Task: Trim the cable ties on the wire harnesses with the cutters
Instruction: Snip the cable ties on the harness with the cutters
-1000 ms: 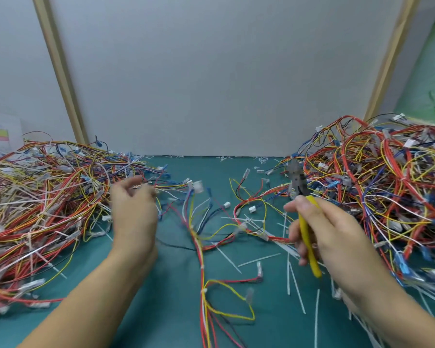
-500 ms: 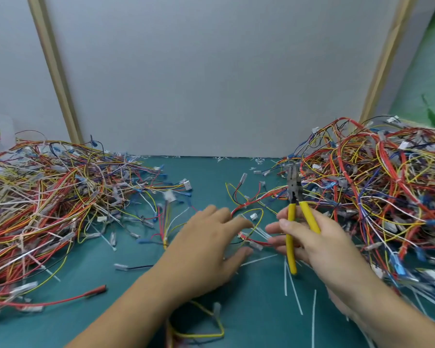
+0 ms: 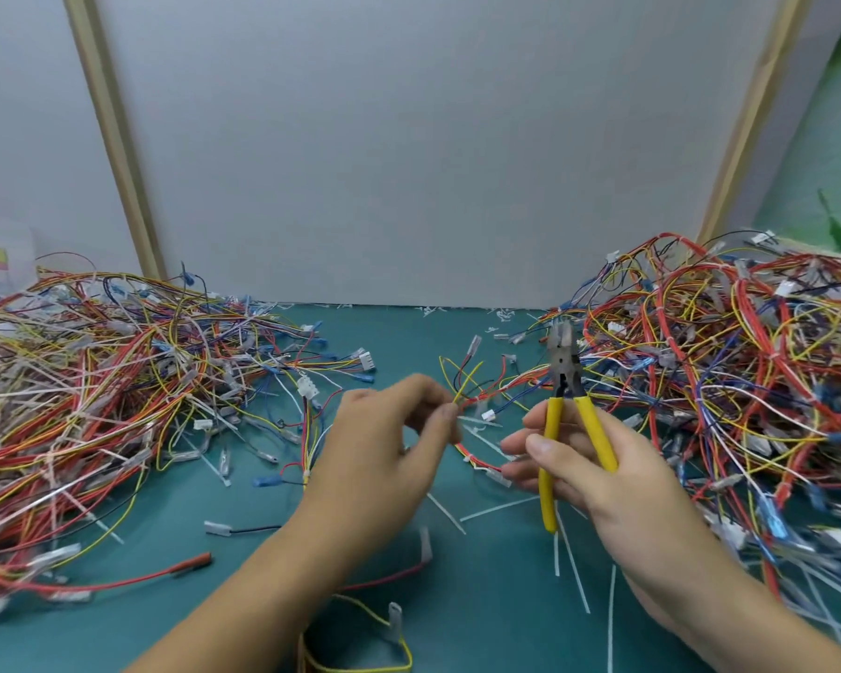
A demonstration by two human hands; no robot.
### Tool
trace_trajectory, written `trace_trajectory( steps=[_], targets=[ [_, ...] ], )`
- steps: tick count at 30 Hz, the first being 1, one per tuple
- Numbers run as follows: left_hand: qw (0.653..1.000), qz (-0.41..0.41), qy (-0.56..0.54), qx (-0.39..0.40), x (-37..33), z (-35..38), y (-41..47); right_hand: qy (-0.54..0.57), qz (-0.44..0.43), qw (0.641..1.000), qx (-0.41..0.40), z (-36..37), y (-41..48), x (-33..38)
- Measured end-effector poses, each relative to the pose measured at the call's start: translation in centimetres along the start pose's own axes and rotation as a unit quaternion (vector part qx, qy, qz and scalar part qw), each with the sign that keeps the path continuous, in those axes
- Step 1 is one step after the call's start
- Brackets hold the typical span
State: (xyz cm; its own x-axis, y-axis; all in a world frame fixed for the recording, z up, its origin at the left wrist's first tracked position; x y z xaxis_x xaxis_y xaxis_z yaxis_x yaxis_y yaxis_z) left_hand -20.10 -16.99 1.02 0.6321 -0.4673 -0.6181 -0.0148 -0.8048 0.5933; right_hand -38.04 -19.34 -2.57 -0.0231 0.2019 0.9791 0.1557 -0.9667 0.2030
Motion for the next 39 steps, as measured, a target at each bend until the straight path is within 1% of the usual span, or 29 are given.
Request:
trace_trajectory(
  steps=[1, 2, 3, 6, 8, 12, 16, 19, 21, 26, 28, 30, 32, 35, 37, 39],
  targets=[
    [0.995, -0.042, -0.094, 0.01, 0.5, 0.3, 0.0, -0.005, -0.02, 1.0, 0.004, 0.2, -0.1, 0.4],
    [0.982, -0.075, -0.169, 0.026, 0.8, 0.7, -0.1, -0.013, -0.041, 0.999, 0.009, 0.3, -0.3, 0.8],
    [0.971, -0.095, -0.216, 0.039, 0.9, 1.1, -0.2, -0.018, -0.059, 0.998, 0.014, 0.5, -0.4, 1.2],
    [0.956, -0.104, -0.266, 0.071, 0.7, 2.1, -0.6, -0.027, -0.094, 0.995, 0.028, 0.9, -0.6, 1.9],
    [0.955, -0.098, -0.263, 0.094, 0.5, 2.8, -0.8, -0.048, -0.105, 0.993, 0.028, 0.9, -0.6, 1.9],
    [0.963, -0.09, -0.222, 0.126, 0.1, 3.3, -1.2, -0.046, -0.095, 0.994, 0.023, 0.6, -0.4, 1.3],
    [0.972, -0.098, -0.176, 0.118, 0.4, 3.1, -1.3, -0.065, -0.081, 0.994, 0.014, 0.4, -0.3, 0.8],
    [0.986, -0.073, -0.107, 0.106, 0.3, 2.8, -1.2, -0.124, -0.085, 0.989, 0.011, 0.4, -0.3, 0.8],
    [0.988, -0.065, -0.093, 0.1, 0.2, 2.7, -1.1, -0.136, -0.08, 0.987, 0.015, 0.6, -0.3, 0.6],
    [0.983, -0.102, -0.124, 0.093, 1.0, 2.5, -1.0, -0.147, -0.072, 0.986, 0.027, 1.1, -0.1, 0.4],
    [0.977, -0.12, -0.145, 0.104, 1.2, 2.7, -1.0, -0.145, -0.076, 0.986, 0.023, 1.0, 0.0, 0.6],
    [0.963, -0.143, -0.178, 0.14, 1.6, 3.3, -1.1, -0.129, -0.086, 0.988, 0.008, 0.6, 0.0, 0.8],
    [0.941, -0.172, -0.227, 0.182, 1.9, 4.0, -1.4, -0.104, -0.096, 0.99, -0.009, 0.0, -0.1, 1.2],
    [0.919, -0.196, -0.282, 0.196, 2.2, 4.1, -1.5, -0.087, -0.103, 0.991, -0.023, -0.5, -0.1, 1.4],
    [0.919, -0.191, -0.294, 0.183, 2.3, 4.0, -1.3, -0.091, -0.106, 0.99, -0.027, -0.5, -0.2, 1.6],
    [0.933, -0.174, -0.275, 0.152, 2.2, 3.5, -1.1, -0.088, -0.107, 0.99, -0.021, -0.3, -0.3, 1.7]
  ],
)
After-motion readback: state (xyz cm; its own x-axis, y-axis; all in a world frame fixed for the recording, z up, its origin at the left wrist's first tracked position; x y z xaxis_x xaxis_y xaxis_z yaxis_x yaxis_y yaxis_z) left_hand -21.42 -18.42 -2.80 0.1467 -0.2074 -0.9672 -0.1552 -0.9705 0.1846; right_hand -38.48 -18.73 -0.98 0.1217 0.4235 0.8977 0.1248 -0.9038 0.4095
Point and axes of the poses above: each hand's wrist, its own y-axis towards the middle knuckle, its own z-axis out of the palm, x = y × z, the point moved 9 cm from there along y, towards the middle knuckle, and after that the axes turned 1 degree about -y, right-handed, at the moved point
